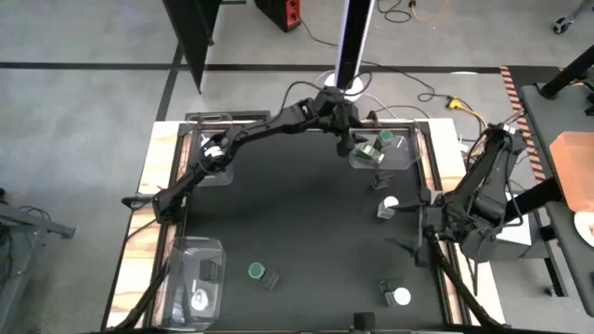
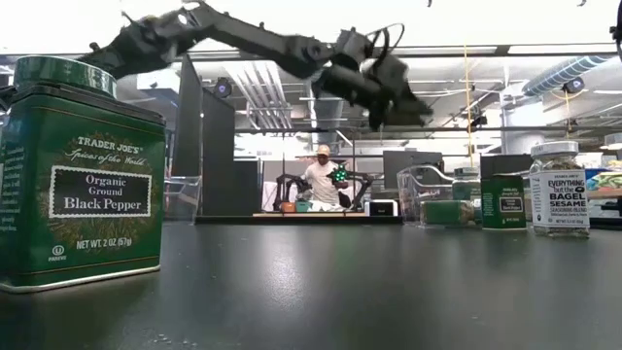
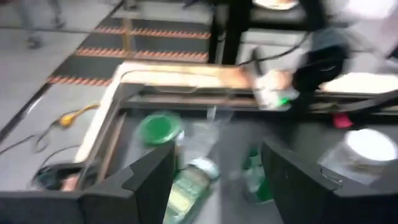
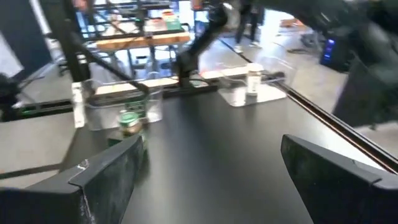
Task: Sort spices by type
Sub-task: Put the top green seasoning bottle into the top right transparent bin
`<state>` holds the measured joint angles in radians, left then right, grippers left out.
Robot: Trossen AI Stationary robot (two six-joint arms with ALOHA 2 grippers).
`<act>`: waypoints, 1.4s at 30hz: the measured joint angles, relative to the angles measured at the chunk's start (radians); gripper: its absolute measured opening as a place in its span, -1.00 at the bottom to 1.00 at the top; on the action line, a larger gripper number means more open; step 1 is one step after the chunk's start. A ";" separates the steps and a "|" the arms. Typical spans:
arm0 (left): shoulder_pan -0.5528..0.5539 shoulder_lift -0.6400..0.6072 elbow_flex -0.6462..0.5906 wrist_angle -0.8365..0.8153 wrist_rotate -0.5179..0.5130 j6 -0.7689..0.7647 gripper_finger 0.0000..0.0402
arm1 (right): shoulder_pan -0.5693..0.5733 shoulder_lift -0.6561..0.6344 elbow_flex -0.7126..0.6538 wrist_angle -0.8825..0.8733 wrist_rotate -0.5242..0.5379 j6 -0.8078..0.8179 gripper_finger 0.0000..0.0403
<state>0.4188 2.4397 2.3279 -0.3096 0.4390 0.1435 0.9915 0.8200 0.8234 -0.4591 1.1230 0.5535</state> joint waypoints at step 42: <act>-0.755 -1.452 -1.122 0.032 -0.890 0.104 -0.17 | -1.335 0.537 0.650 -0.740 -0.848 -0.210 -0.18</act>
<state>-0.3365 0.9879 1.2056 -0.2775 -0.4511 0.2480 -0.3437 1.3573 1.4737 -1.1990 0.2752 0.3437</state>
